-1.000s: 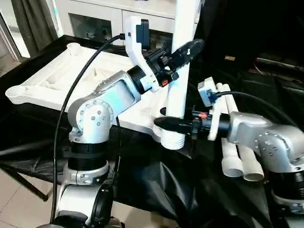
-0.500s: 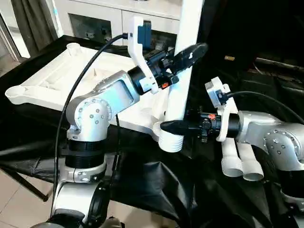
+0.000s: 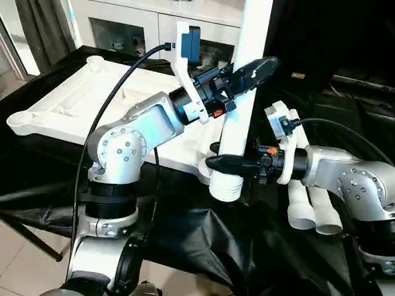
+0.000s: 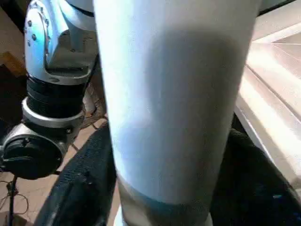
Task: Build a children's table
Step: Pick table leg
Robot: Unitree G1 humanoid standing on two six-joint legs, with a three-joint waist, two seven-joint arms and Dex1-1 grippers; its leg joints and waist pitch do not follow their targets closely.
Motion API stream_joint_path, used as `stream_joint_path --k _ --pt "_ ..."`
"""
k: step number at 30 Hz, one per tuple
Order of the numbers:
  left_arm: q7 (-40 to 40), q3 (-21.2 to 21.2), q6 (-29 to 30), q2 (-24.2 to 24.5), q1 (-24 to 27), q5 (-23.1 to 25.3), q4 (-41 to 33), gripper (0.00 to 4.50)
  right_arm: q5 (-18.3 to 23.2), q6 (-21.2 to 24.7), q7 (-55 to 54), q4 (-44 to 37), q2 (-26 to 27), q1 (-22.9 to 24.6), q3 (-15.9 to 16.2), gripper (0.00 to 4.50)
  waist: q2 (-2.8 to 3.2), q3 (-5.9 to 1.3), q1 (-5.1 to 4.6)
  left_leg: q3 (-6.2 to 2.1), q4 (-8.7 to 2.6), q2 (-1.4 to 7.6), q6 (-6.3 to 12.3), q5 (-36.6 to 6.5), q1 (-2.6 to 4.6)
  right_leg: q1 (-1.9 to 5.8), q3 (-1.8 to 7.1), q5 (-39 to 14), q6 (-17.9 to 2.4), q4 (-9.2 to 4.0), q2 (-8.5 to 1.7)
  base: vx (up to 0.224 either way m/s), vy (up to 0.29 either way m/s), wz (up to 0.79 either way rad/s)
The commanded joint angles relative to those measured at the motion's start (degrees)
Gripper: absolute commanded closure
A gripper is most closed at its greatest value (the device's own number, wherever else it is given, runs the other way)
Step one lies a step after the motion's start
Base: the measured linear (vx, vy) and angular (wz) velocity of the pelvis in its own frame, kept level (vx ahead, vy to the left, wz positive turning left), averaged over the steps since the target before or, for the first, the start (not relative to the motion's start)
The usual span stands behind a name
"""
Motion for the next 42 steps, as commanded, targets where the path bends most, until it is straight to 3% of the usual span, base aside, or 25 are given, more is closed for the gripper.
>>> stream_joint_path --k 1,9,28,29,32,33,34,37,40,41,42 --pt "-0.39 -0.74 0.60 -0.01 -1.41 -0.75 -1.05 2.71 0.63 0.69 0.48 -0.08 -0.74 -0.17 -0.60 1.90 -0.09 -4.92 0.30 -0.60 -3.28 2.69 0.82 -4.10 0.33 3.77 3.10 -13.58 -6.56 -4.42 -5.98 0.000 0.000 0.00" --pt "-0.83 -0.49 0.42 0.44 -1.64 -0.89 -0.83 2.71 0.70 0.96 0.67 -0.20 -0.81 0.12 -0.24 2.51 -0.20 -4.92 0.31 -0.56 -3.26 2.66 0.73 -3.97 0.35 3.76 3.12 -13.67 -6.51 -4.42 -5.98 0.000 0.000 0.00" --pt "0.98 1.27 -0.56 0.43 -2.45 -0.84 0.46 2.71 0.59 0.79 0.83 -0.13 -0.65 0.37 -0.14 2.59 -0.09 -4.95 0.47 -0.59 -3.26 2.65 0.67 -3.78 0.30 3.77 3.10 -14.01 -6.10 -4.40 -6.02 0.000 0.000 0.00" --pt "0.88 1.97 0.35 0.24 -2.53 -2.19 0.89 2.01 0.48 0.61 0.63 -0.09 -0.49 0.38 -0.20 2.59 -0.06 -4.96 0.52 -0.56 -3.23 2.56 0.63 -3.89 0.31 3.78 3.08 -14.19 -6.10 -4.47 -6.02 0.000 0.000 0.00" --pt "0.77 2.49 0.52 -0.12 -2.52 -3.18 1.02 1.84 0.31 0.21 0.26 -0.02 -0.18 0.37 -0.37 2.59 -0.08 -4.99 0.57 -0.60 -3.22 2.60 0.68 -3.75 0.32 3.74 3.06 -13.60 -6.34 -4.40 -5.95 0.000 0.000 0.00" --pt "1.26 2.88 -1.62 -0.73 -2.61 -2.30 1.35 1.84 0.18 -0.37 -0.20 0.09 0.36 0.33 -0.64 2.59 0.33 -5.02 0.68 -0.64 -3.20 2.62 0.67 -3.63 0.28 3.77 3.07 -12.77 -6.73 -4.42 -5.98 0.000 0.000 0.00" --pt "0.55 2.81 -3.13 -0.90 -2.55 -1.77 1.36 1.59 0.20 -0.55 -0.38 0.13 0.59 0.31 -0.79 2.59 0.21 -5.02 0.71 -0.65 -3.21 2.60 0.57 -3.94 0.24 3.88 3.07 -12.28 -7.05 -4.44 -6.02 0.000 0.000 0.00" --pt "-0.69 3.41 -7.79 -1.96 -2.47 -0.76 1.66 1.55 0.41 -1.17 -1.11 0.37 1.57 0.24 -1.45 2.59 0.40 -5.04 0.78 -0.70 -3.29 2.71 0.56 -4.40 0.31 3.84 3.07 -12.36 -6.97 -4.53 -6.06 0.000 0.000 0.00" --pt "0.64 6.77 -11.24 -4.38 -3.38 -2.89 3.19 1.55 0.93 -1.79 -2.16 0.53 2.82 0.22 -2.52 2.59 0.48 -5.03 0.82 -0.64 -3.25 2.72 0.28 -4.94 0.37 3.87 3.07 -12.05 -7.47 -4.52 -6.11 0.000 0.000 0.00" --pt "2.14 10.88 -11.76 -6.10 -4.73 -7.47 4.73 1.55 1.29 -2.57 -3.34 0.74 4.14 0.14 -3.58 2.59 0.95 -5.04 1.01 -0.76 -3.25 2.72 -0.06 -5.59 0.42 3.84 3.01 -11.73 -8.15 -4.49 -6.12 0.000 0.000 0.00" --pt "3.07 13.01 -12.15 -6.73 -5.48 -9.82 5.45 1.55 1.45 -3.17 -4.17 0.88 4.92 0.14 -4.31 2.59 0.97 -5.04 1.10 -0.73 -3.19 2.64 -0.11 -5.83 0.42 3.80 2.99 -11.93 -8.32 -4.53 -6.16 0.000 0.000 0.00"
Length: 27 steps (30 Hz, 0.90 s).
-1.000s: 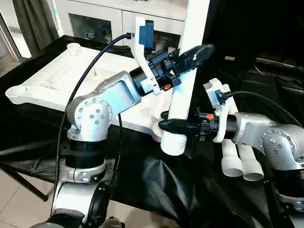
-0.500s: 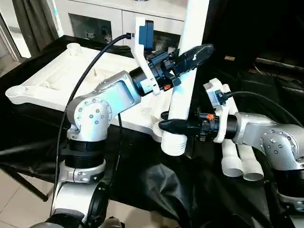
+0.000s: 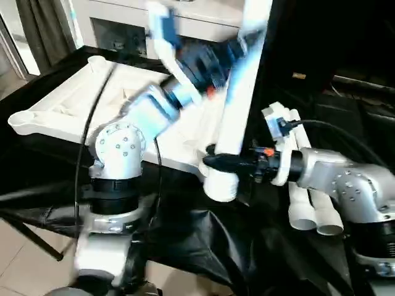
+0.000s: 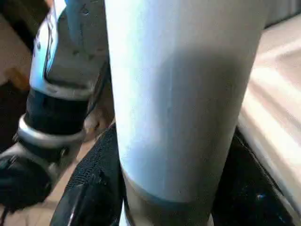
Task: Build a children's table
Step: Pick table leg
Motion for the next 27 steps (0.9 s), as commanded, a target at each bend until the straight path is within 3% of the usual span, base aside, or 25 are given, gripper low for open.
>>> stream_joint_path --k 1,3,6,7,8,9,10,11,12,13,14,15,16,18,21,27 --pt "2.17 4.22 -1.55 -0.87 -2.28 -4.92 1.17 1.55 1.21 -2.05 -1.97 0.51 0.75 -0.42 -2.92 2.59 0.69 -5.05 0.20 -0.68 -3.21 2.49 -0.26 -6.55 0.41 3.84 2.96 -12.96 -8.43 -4.61 -6.22 0.000 0.000 0.00" --pt "2.43 5.37 -2.74 -0.31 -2.68 -5.10 2.08 1.55 0.86 -3.16 -3.31 0.97 1.73 -0.52 -3.76 2.59 1.33 -5.03 0.37 -0.91 -3.30 2.57 -0.33 -6.62 0.48 3.75 2.87 -13.23 -7.83 -4.53 -6.04 0.000 0.000 0.00" --pt "-0.10 4.71 -4.85 3.80 -2.11 -1.01 3.94 1.55 -1.39 -6.77 -7.99 2.08 3.46 -0.49 -5.98 2.60 1.39 -5.05 0.26 -0.95 -3.61 2.59 -0.39 -6.67 0.71 3.33 2.89 -14.31 -5.74 -4.69 -5.83 0.000 0.000 0.00" --pt "-1.76 2.83 -6.10 7.14 -1.55 3.82 5.54 1.55 -4.42 -8.80 -10.35 3.02 3.12 -0.42 -5.85 2.60 1.48 -5.14 0.27 -0.88 -3.59 2.57 -0.82 -6.69 0.77 3.53 2.90 -14.36 -5.43 -4.55 -5.83 0.000 0.000 0.00" --pt "-6.48 -4.75 -11.80 15.40 0.14 17.71 9.70 1.55 -11.18 -12.64 -14.61 5.00 1.64 -0.05 -4.48 2.60 1.05 -5.01 0.40 -1.15 -3.89 2.60 -0.50 -6.03 0.74 3.14 2.91 -15.82 -3.33 -5.19 -5.83 0.000 0.000 0.00" --pt "-6.48 -4.75 -11.80 15.40 0.14 17.71 9.70 1.55 -11.18 -12.64 -14.61 5.00 1.64 -0.05 -4.48 2.60 1.49 -5.03 0.15 -1.14 -4.14 2.48 -1.39 -6.39 1.06 2.85 3.08 -18.31 -0.01 -4.77 -5.50 0.000 0.000 0.00" --pt "-8.01 -7.44 -13.70 17.89 0.64 21.68 11.20 1.55 -12.90 -13.45 -15.72 5.47 1.38 0.13 -4.25 2.60 1.44 -5.03 0.11 -0.89 -4.07 2.45 -2.37 -6.97 1.08 3.19 3.12 -18.98 0.41 -4.98 -5.86 0.000 0.000 0.00" --pt "-10.66 -11.70 -16.27 21.30 1.50 26.32 13.29 1.55 -14.45 -14.30 -17.19 5.73 1.24 0.63 -4.30 2.60 1.51 -5.08 0.30 -1.02 -4.26 2.51 -2.45 -7.04 1.19 2.92 3.26 -19.69 0.88 -5.01 -5.98 0.000 0.000 0.00" --pt "-13.28 -14.27 -17.67 23.44 2.23 28.32 14.90 1.55 -15.25 -14.74 -18.15 5.69 1.27 1.12 -4.45 2.60 0.95 -5.10 0.16 -0.94 -4.35 2.49 -2.26 -6.87 1.12 2.90 3.28 -19.96 1.31 -5.05 -5.88 0.000 0.000 0.00" --pt "-20.81 -21.44 -22.52 28.27 3.90 33.95 18.20 1.55 -17.18 -15.95 -19.88 5.47 0.98 2.40 -4.32 2.60 0.43 -5.25 0.14 -0.69 -4.30 2.73 -2.33 -6.56 1.28 2.91 3.30 -18.49 0.15 -4.66 -6.09 0.000 0.000 0.00" --pt "-21.21 -21.84 -22.86 28.50 3.97 34.26 18.36 1.55 -17.26 -16.02 -19.96 5.47 0.97 2.46 -4.30 2.60 1.15 -5.20 0.48 -0.80 -4.48 2.85 -1.91 -6.11 1.31 2.65 3.50 -17.98 -0.07 -4.43 -6.26 0.000 0.000 0.00" --pt "-23.17 -23.77 -24.56 29.60 4.31 35.75 19.15 1.55 -17.65 -16.38 -20.36 5.46 0.91 2.77 -4.20 2.60 1.27 -5.30 0.31 -0.76 -4.48 2.93 -2.02 -5.58 1.24 2.68 3.44 -16.32 -1.16 -4.22 -6.27 0.000 0.000 0.00" --pt "-27.01 -27.69 -27.12 31.66 4.83 38.60 20.27 1.55 -17.59 -16.40 -20.58 5.39 0.99 3.15 -4.23 2.60 0.14 -5.33 0.20 -0.71 -4.51 2.99 -1.52 -4.85 1.10 2.87 3.36 -13.73 -2.05 -4.29 -6.23 0.000 0.000 0.00" --pt "-32.91 -33.25 -30.23 34.17 5.34 42.75 23.12 1.55 -17.43 -16.77 -21.06 5.48 1.41 3.83 -4.22 2.60 0.73 -5.33 0.22 -0.57 -4.52 2.99 -1.37 -4.11 1.04 2.83 3.47 -11.92 -3.29 -3.69 -6.54 0.000 0.000 0.00" --pt "-36.36 -36.27 -34.06 32.91 4.26 47.00 29.54 1.55 -18.91 -17.78 -21.27 5.60 1.39 4.71 -3.44 2.60 0.04 -5.17 0.06 -0.19 -4.47 2.92 -1.40 -4.86 0.92 3.05 3.51 -11.20 -5.09 -3.65 -6.79 0.000 0.000 0.00" --pt "-37.83 -41.33 -44.00 30.41 -0.52 54.05 44.94 1.55 -20.01 -18.47 -21.84 5.50 1.98 5.72 -3.13 2.60 0.45 -5.05 0.18 -0.12 -4.65 3.06 -1.37 -8.17 1.27 2.86 3.43 -15.67 -4.61 -4.32 -7.20 0.000 0.000 0.00"
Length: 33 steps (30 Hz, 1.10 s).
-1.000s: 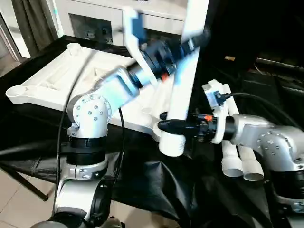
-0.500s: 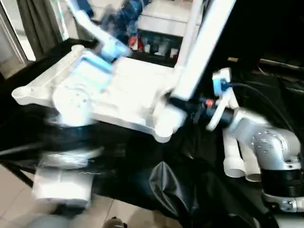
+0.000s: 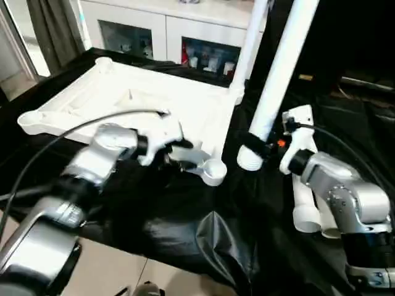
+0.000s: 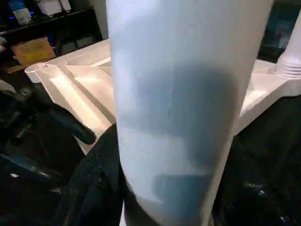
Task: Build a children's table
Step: Pick table leg
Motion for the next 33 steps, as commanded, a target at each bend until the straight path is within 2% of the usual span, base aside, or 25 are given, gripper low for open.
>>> stream_joint_path --k 1,4,5,7,9,12,14,15,20,22,23,24,25,31,33 --pt "-0.59 -1.36 -2.54 -0.28 -1.53 2.30 3.21 1.55 -0.78 -0.80 -0.73 -0.58 -0.25 0.53 -0.30 2.60 -0.07 -4.63 -0.22 -1.02 -4.08 3.15 -1.45 -8.69 1.17 3.03 3.43 -15.56 -5.21 -4.36 -6.53 0.000 0.000 0.00" --pt "-0.49 -2.20 -3.75 -1.00 -2.50 3.55 6.13 1.55 -0.33 -0.05 -1.27 -2.14 -0.46 1.68 -0.53 2.60 -0.05 -4.71 -0.13 -1.04 -3.98 3.25 -1.54 -8.59 1.13 3.13 3.46 -14.51 -6.30 -4.12 -6.79 0.000 0.000 0.00" --pt "0.35 -2.54 -5.93 -1.86 -3.51 5.69 9.76 1.55 -0.50 0.59 -1.49 -3.17 -0.30 2.28 -0.35 2.60 -0.17 -4.66 -0.25 -0.93 -3.90 3.15 -1.00 -8.03 1.06 3.09 3.47 -13.42 -6.63 -4.19 -6.62 0.000 0.000 0.00" --pt "0.78 -2.56 -7.13 -2.48 -4.16 6.64 12.10 1.55 -0.67 0.83 -1.54 -3.54 -0.23 2.51 -0.26 2.60 -0.24 -4.59 -0.22 -0.97 -3.92 3.12 -0.53 -7.56 0.88 3.24 3.47 -13.03 -6.71 -4.13 -6.69 0.000 0.000 0.00" --pt "1.83 -2.61 -8.34 -3.26 -4.80 7.53 14.45 1.55 -0.72 1.14 -1.54 -4.09 -0.31 2.83 -0.27 2.60 -0.29 -4.56 -0.18 -0.95 -3.86 3.15 -0.33 -7.71 1.04 3.19 3.47 -13.41 -6.60 -4.19 -6.69 0.000 0.000 0.00" --pt "5.72 -2.29 -10.58 -5.34 -6.36 8.67 19.57 1.55 -0.22 2.00 -1.71 -5.46 -0.96 3.53 -0.42 2.60 -0.38 -4.18 -0.43 -0.99 -3.97 3.22 0.22 -8.02 1.03 3.09 3.48 -13.63 -6.68 -4.32 -6.61 0.000 0.000 0.00" --pt "6.64 -1.85 -10.68 -5.92 -6.69 8.52 20.50 1.55 -0.10 2.15 -1.70 -5.69 -1.20 3.71 -0.49 2.60 -0.43 -4.25 -0.37 -1.06 -3.94 3.29 0.44 -8.00 1.08 3.21 3.47 -13.37 -7.14 -4.24 -6.78 0.000 0.000 0.00" --pt "8.80 -1.21 -11.00 -6.88 -7.42 8.88 22.50 1.55 0.00 2.38 -1.83 -5.93 -1.49 3.89 -0.51 2.60 -0.19 -4.08 -0.47 -1.05 -3.94 3.22 0.48 -8.06 1.02 3.12 3.49 -13.31 -7.28 -4.32 -6.70 0.000 0.000 0.00" --pt "10.02 -1.06 -11.39 -7.73 -8.35 10.53 25.45 1.55 -0.04 2.91 -1.96 -6.55 -1.67 4.03 -0.73 2.60 -0.25 -4.04 -0.67 -1.14 -3.96 3.18 0.86 -8.37 1.09 3.31 3.41 -13.52 -7.48 -4.49 -6.67 0.000 0.000 0.00" --pt "9.87 -1.11 -11.63 -7.96 -8.88 11.40 26.94 1.84 -0.27 3.17 -2.00 -6.88 -1.68 4.05 -0.86 2.60 0.04 -4.01 -0.83 -1.17 -3.94 3.17 0.74 -8.73 1.12 3.22 3.40 -13.43 -7.70 -4.56 -6.58 0.000 0.000 0.00" --pt "9.66 -1.12 -11.61 -8.00 -9.30 11.77 27.90 1.91 -0.39 3.26 -2.10 -6.93 -1.60 4.00 -0.88 2.60 -0.13 -4.03 -1.04 -1.16 -3.95 3.09 0.72 -8.82 1.05 3.38 3.35 -13.23 -7.92 -4.58 -6.61 0.000 0.000 0.00" --pt "9.41 -1.21 -11.62 -8.05 -9.69 12.19 28.72 1.95 -0.41 3.29 -2.15 -7.05 -1.67 4.07 -0.91 2.60 0.15 -4.06 -1.05 -1.24 -3.92 3.11 0.61 -8.90 1.05 3.44 3.38 -13.07 -8.12 -4.51 -6.67 0.000 0.000 0.00" --pt "9.05 -1.39 -11.47 -7.98 -10.04 12.59 29.33 2.02 -0.43 3.29 -2.23 -7.10 -1.68 4.09 -0.88 2.60 0.00 -4.03 -1.19 -1.21 -3.95 3.17 0.65 -9.02 1.11 3.38 3.38 -12.82 -8.31 -4.55 -6.61 0.000 0.000 0.00" --pt "7.36 -0.66 -10.88 -7.90 -11.31 13.27 30.63 2.47 -0.77 3.13 -2.20 -6.94 -1.63 3.91 -0.45 2.60 0.03 -3.96 -1.44 -1.21 -3.92 3.14 0.93 -9.02 1.04 3.49 3.33 -12.78 -9.13 -4.58 -6.70 0.000 0.000 0.00" --pt "3.41 -0.70 -10.10 -8.07 -11.83 13.28 30.67 2.73 -1.05 2.87 -1.94 -6.35 -1.57 3.42 -0.05 2.60 -0.05 -3.94 -1.42 -1.17 -3.93 3.05 1.15 -8.79 1.06 3.49 3.33 -13.39 -9.02 -4.75 -6.73 0.000 0.000 0.00"
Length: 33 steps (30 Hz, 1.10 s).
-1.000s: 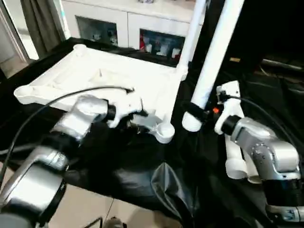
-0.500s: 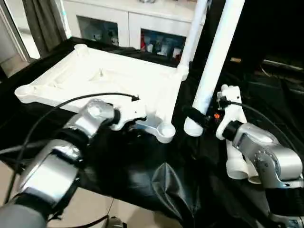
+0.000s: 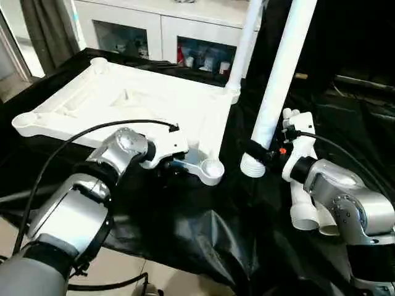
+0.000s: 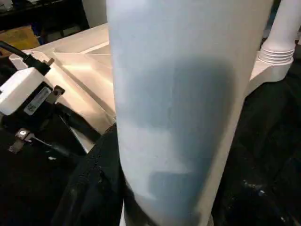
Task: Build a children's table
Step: Pick table leg, then rotate table base
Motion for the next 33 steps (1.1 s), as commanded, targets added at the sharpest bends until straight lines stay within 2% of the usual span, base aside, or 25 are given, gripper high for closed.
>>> stream_joint_path --k 1,3,8,9,11,13,14,17,20,21,24,25,26,27,31,33 --pt "-2.00 0.41 0.48 -0.30 -1.50 0.37 0.25 2.85 -0.08 0.05 -0.08 -0.43 -0.65 -0.50 -0.26 2.60 0.13 -4.08 0.11 -1.25 -3.91 3.14 1.05 -8.73 1.06 3.42 3.37 -13.54 -8.80 -4.64 -6.69 0.000 0.000 0.00" --pt "-4.57 0.24 0.99 -0.53 -1.88 0.63 0.30 2.91 -0.29 -0.18 0.21 0.09 -0.66 -0.97 0.04 2.60 -0.01 -4.10 0.12 -1.26 -3.89 3.19 1.12 -8.81 1.07 3.42 3.37 -12.84 -9.27 -4.51 -6.69 0.000 0.000 0.00" --pt "-9.60 -1.00 2.35 -0.67 -2.70 2.66 0.70 3.39 -1.40 -1.26 1.50 1.71 -1.05 -2.08 1.19 2.60 0.24 -4.28 0.19 -1.27 -3.83 3.29 1.32 -7.94 1.06 3.54 3.38 -10.86 -10.33 -4.29 -6.87 0.000 0.000 0.00" --pt "-9.98 -1.06 2.42 -0.60 -2.76 2.92 0.70 3.52 -1.55 -1.35 1.63 1.86 -1.07 -2.19 1.32 2.60 0.06 -4.24 0.10 -1.25 -3.87 3.22 1.31 -7.57 0.93 3.63 3.35 -10.11 -10.46 -4.16 -6.72 0.000 0.000 0.00" --pt "-11.08 -1.44 3.00 -0.47 -2.95 3.48 0.77 3.63 -1.77 -1.51 1.94 2.10 -1.18 -2.36 1.58 2.60 0.34 -4.30 0.17 -1.30 -3.85 3.32 1.36 -7.65 1.03 3.62 3.35 -9.47 -10.86 -4.05 -6.84 0.000 0.000 0.00" --pt "-11.24 -2.73 2.88 -0.16 -2.94 5.07 0.88 3.73 -2.13 -1.73 2.28 2.31 -1.37 -2.46 1.97 2.60 0.21 -4.33 0.14 -1.26 -3.82 3.31 1.36 -8.06 1.07 3.66 3.39 -9.81 -10.83 -4.18 -6.86 0.000 0.000 0.00" --pt "-10.52 -3.84 2.24 0.08 -2.70 6.53 0.94 3.73 -2.42 -1.89 2.43 2.41 -1.45 -2.45 2.23 2.60 0.34 -4.22 0.17 -1.31 -3.90 3.36 1.21 -8.53 1.09 3.64 3.39 -10.89 -10.65 -4.31 -6.90 0.000 0.000 0.00" --pt "-9.94 -4.76 1.59 0.15 -2.41 7.85 0.93 4.02 -2.69 -2.00 2.64 2.48 -1.56 -2.46 2.49 2.60 0.26 -4.08 0.03 -1.30 -3.94 3.31 0.77 -9.70 1.18 3.63 3.40 -13.19 -10.29 -4.61 -6.93 0.000 0.000 0.00" --pt "-9.32 -5.39 0.91 -0.10 -1.86 9.65 0.73 4.07 -2.96 -2.27 2.97 2.67 -1.70 -2.51 2.71 2.60 0.40 -3.99 -0.05 -1.37 -4.05 3.35 0.68 -10.46 1.29 3.60 3.39 -15.14 -9.62 -4.92 -6.85 0.000 0.000 0.00" --pt "-9.43 -5.34 0.94 -0.18 -1.76 9.78 0.66 4.22 -2.99 -2.32 3.01 2.70 -1.72 -2.50 2.73 2.60 0.51 -4.03 -0.02 -1.39 -4.02 3.37 0.65 -10.56 1.35 3.61 3.40 -15.16 -9.70 -4.89 -6.95 0.000 0.000 0.00" --pt "-9.68 -4.36 1.88 -0.80 -1.68 8.98 0.54 4.29 -3.03 -2.55 3.18 2.74 -1.99 -2.42 2.64 2.60 0.54 -4.07 -0.04 -1.35 -3.99 3.23 0.82 -10.38 1.29 3.68 3.39 -14.98 -9.88 -4.92 -6.88 0.000 0.000 0.00" --pt "-9.08 -4.12 1.55 -0.90 -1.62 8.87 0.38 4.36 -3.05 -2.63 3.15 2.73 -1.98 -2.37 2.57 2.60 0.81 -4.12 0.02 -1.40 -3.96 3.22 0.80 -10.33 1.30 3.70 3.36 -14.94 -10.01 -4.87 -6.85 0.000 0.000 0.00" --pt "-8.61 -3.98 1.26 -0.95 -1.57 8.81 0.26 4.40 -3.06 -2.68 3.14 2.72 -1.96 -2.33 2.52 2.60 0.68 -4.16 -0.07 -1.40 -3.99 3.29 0.84 -10.55 1.32 3.67 3.34 -14.76 -10.10 -4.86 -6.81 0.000 0.000 0.00" --pt "-8.06 -0.57 4.01 -2.45 -1.36 5.41 0.10 4.42 -2.44 -2.39 2.75 2.46 -1.30 -2.13 1.59 2.60 0.82 -4.14 -0.05 -1.42 -3.99 3.28 0.82 -10.64 1.35 3.64 3.35 -14.62 -10.24 -4.83 -6.80 0.000 0.000 0.00" --pt "-8.90 3.82 8.44 -4.42 -0.73 1.17 -0.46 4.48 -1.71 -1.75 2.31 1.90 -0.65 -1.74 0.53 2.60 0.77 -4.21 0.03 -1.26 -3.79 3.07 1.36 -9.81 1.23 3.76 3.27 -13.52 -11.49 -4.74 -6.81 0.000 0.000 0.00" --pt "-9.17 5.51 10.22 -5.39 0.26 -0.50 -1.54 4.48 -1.31 -1.45 2.16 1.66 -0.42 -1.35 0.00 2.60 0.75 -4.39 0.03 -1.33 -3.81 3.26 1.82 -8.95 1.14 3.84 3.28 -10.79 -12.31 -4.37 -6.80 0.000 0.000 0.00"
